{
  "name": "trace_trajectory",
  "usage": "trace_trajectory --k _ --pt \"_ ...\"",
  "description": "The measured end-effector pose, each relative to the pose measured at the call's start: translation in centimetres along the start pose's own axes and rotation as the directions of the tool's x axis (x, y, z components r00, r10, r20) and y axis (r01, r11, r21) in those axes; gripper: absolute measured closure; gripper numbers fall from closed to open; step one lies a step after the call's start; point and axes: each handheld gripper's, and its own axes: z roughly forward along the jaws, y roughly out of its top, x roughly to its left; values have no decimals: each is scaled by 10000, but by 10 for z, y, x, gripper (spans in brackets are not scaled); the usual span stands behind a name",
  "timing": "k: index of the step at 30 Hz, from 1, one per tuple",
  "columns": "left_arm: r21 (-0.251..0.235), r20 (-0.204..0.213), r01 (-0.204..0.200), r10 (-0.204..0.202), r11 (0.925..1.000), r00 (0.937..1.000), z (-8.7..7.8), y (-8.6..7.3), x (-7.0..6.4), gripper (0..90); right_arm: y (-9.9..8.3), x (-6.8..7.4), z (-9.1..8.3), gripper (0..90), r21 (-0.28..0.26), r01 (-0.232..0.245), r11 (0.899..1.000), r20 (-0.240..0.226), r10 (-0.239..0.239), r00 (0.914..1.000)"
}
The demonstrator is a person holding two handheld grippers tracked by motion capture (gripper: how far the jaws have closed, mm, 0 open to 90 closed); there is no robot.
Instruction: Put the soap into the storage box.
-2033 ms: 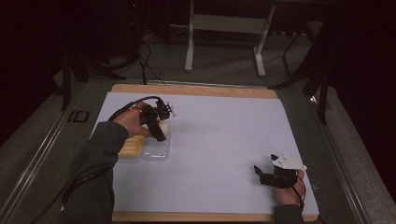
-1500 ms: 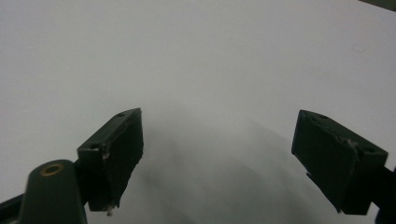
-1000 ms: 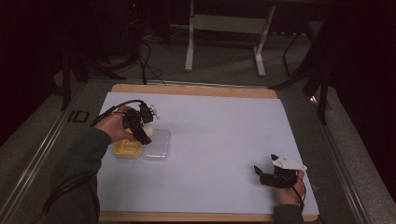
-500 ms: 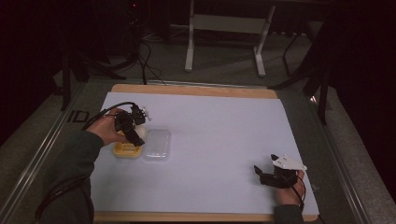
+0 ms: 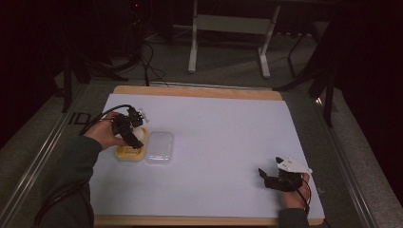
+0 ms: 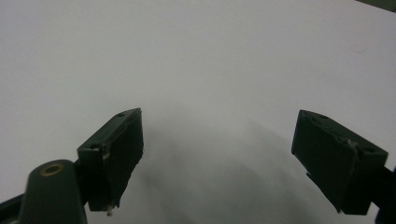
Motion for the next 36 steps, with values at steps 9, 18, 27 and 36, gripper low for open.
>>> trace_trajectory --k 9,18,27,36 --pt "155 -39 610 -609 9980 9981 7 -6 6 244 0 0 0 166 4 7 10000 5 -7 10000" --pt "205 -56 1054 -1053 9942 9944 15 -7 10 244 0 0 0 166 10 12 10000 2 -12 10000" --pt "226 29 1549 -1550 9877 9879 21 -7 16 244 0 0 0 166 10 -28 10000 -25 28 10000" --pt "275 -118 1767 -1764 9839 9842 26 -6 19 244 0 0 0 166 -1 -7 10000 -21 7 10000"
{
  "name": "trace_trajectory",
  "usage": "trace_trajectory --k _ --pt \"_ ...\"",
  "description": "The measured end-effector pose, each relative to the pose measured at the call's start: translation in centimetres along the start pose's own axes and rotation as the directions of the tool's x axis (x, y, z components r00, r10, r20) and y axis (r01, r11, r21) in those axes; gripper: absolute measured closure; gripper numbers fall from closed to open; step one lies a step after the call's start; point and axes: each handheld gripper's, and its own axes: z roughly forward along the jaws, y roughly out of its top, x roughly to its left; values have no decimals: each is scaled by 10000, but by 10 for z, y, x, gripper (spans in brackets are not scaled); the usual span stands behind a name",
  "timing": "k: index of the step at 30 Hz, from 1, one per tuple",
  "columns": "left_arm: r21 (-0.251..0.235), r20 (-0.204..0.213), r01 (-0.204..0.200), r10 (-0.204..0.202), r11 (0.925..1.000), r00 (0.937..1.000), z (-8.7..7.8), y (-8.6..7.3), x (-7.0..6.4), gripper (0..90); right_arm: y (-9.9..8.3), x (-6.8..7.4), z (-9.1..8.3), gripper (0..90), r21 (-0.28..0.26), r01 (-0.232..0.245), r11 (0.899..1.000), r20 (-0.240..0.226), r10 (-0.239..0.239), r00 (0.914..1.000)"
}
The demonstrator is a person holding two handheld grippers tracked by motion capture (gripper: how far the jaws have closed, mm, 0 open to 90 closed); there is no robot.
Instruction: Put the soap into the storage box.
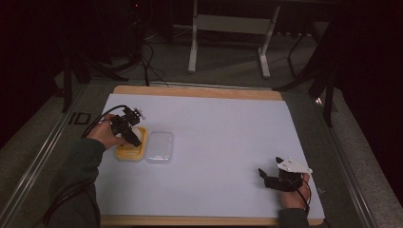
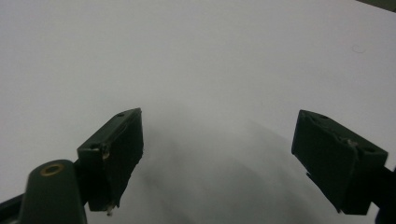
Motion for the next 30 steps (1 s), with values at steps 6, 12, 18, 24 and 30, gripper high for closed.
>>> trace_trajectory --k 6,12,18,24,30 --pt "-13 25 306 -306 9995 9995 4 0 3 244 0 0 0 166 -4 -1 10000 2 1 10000" --pt "22 -59 641 -641 9979 9979 8 0 4 244 0 0 0 166 -4 -1 10000 -1 1 10000" --pt "238 -217 762 -757 9968 9969 14 0 6 244 0 0 0 166 -19 -5 10000 9 5 10000" --pt "255 -177 764 -760 9967 9970 18 -1 6 244 0 0 0 166 -11 12 10000 25 -12 10000" --pt "312 -274 621 -613 9976 9977 22 -1 6 244 0 0 0 166 -22 33 10000 25 -33 10000"
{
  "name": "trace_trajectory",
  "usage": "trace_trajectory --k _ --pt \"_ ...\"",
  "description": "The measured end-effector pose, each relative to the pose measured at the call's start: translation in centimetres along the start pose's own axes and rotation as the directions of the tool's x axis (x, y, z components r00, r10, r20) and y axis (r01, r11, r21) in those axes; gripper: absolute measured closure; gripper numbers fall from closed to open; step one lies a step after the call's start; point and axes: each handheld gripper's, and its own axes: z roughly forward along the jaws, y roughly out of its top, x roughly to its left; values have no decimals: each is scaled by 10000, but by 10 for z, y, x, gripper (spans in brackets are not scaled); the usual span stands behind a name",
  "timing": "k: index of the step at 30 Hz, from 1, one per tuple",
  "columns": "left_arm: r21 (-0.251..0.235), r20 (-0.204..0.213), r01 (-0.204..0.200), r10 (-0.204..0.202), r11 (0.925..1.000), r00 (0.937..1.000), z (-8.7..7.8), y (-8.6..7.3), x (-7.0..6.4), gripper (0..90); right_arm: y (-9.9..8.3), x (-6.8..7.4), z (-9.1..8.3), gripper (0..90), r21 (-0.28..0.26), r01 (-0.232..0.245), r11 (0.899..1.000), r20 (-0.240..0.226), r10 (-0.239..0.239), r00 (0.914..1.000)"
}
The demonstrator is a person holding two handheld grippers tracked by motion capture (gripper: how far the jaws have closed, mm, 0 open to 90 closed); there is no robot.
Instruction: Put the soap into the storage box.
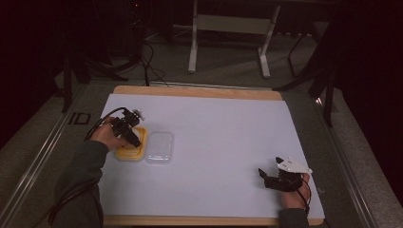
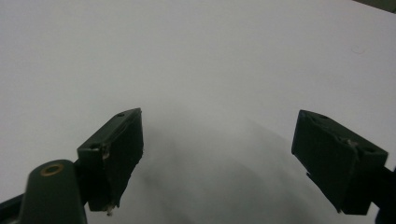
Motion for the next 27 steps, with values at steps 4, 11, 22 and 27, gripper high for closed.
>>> trace_trajectory --k 4,11,22,27 --pt "130 -45 -293 293 9995 9996 4 0 -2 243 0 0 0 166 9 9 10000 2 -9 10000" --pt "174 131 -753 751 9970 9971 9 -2 -3 243 0 0 0 166 10 17 10000 9 -17 10000" --pt "34 255 -1001 1000 9950 9947 16 -5 -2 242 0 0 0 166 4 18 10000 12 -18 10000" --pt "49 465 -1013 1010 9948 9938 17 -5 1 241 0 0 0 166 13 32 10000 17 -32 10000"
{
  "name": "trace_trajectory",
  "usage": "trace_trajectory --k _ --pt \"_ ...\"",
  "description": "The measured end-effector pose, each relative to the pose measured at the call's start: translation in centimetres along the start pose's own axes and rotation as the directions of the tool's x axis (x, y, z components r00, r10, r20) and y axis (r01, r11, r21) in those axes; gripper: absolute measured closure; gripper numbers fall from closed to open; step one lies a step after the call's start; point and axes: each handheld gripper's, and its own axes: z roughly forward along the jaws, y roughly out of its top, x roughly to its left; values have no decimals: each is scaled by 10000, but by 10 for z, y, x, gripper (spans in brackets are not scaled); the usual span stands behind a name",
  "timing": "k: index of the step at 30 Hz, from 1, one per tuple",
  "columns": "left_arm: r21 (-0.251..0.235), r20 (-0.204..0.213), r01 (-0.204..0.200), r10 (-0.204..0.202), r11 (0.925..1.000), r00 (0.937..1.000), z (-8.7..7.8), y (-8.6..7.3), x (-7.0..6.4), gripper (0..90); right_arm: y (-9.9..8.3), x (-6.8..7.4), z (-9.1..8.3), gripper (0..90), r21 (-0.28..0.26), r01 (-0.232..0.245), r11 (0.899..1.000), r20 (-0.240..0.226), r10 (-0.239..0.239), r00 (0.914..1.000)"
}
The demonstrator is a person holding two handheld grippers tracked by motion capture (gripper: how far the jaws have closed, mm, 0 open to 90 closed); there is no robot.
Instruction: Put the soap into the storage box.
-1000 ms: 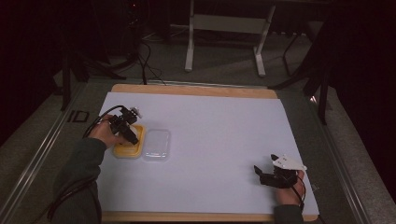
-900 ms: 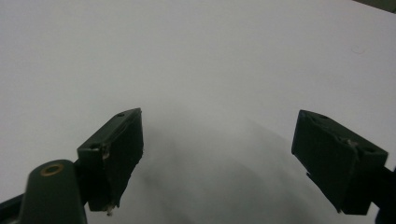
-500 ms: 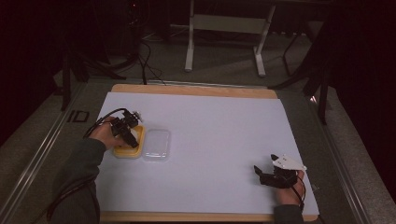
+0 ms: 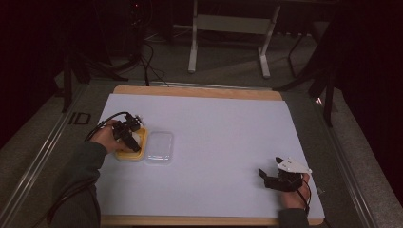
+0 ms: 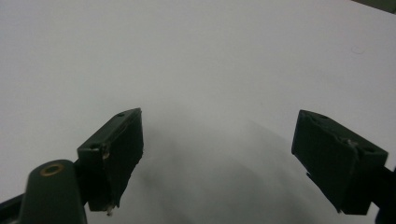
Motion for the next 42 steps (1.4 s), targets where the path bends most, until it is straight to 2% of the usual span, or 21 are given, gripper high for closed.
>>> trace_trajectory --k 8,12,15,20,22,24,28,36,40,42 --pt "-16 267 -117 118 9999 9996 2 -1 1 227 0 0 0 166 -11 24 10000 22 -24 10000" --pt "-102 258 -359 362 9993 9990 2 -3 0 200 0 0 0 166 -13 32 10000 26 -32 10000" --pt "-84 62 -595 595 9982 9982 1 -3 -3 167 0 1 0 166 -14 43 10000 35 -43 10000" --pt "-167 151 -637 640 9978 9978 -5 -5 -4 147 0 1 0 166 -8 43 10000 52 -43 10000" --pt "-261 23 -624 625 9977 9980 -8 -6 -4 146 0 1 0 166 -18 38 10000 48 -38 10000" --pt "-402 146 -603 609 9974 9980 -12 -7 -4 146 0 1 0 166 -25 34 10000 48 -33 10000" --pt "-434 2 -745 746 9963 9972 -21 -9 -5 147 0 1 0 166 -26 35 10000 52 -35 10000" --pt "-1097 -208 -781 763 9909 9969 -42 -16 -6 188 0 1 0 166 -30 28 10000 67 -28 10000" --pt "-1400 -245 -785 758 9870 9968 -49 -20 -7 296 0 1 0 166 -25 37 10000 76 -36 10000" --pt "-1790 -223 -735 707 9811 9972 -53 -23 -6 336 0 1 -1 166 -35 25 10000 75 -25 10000"
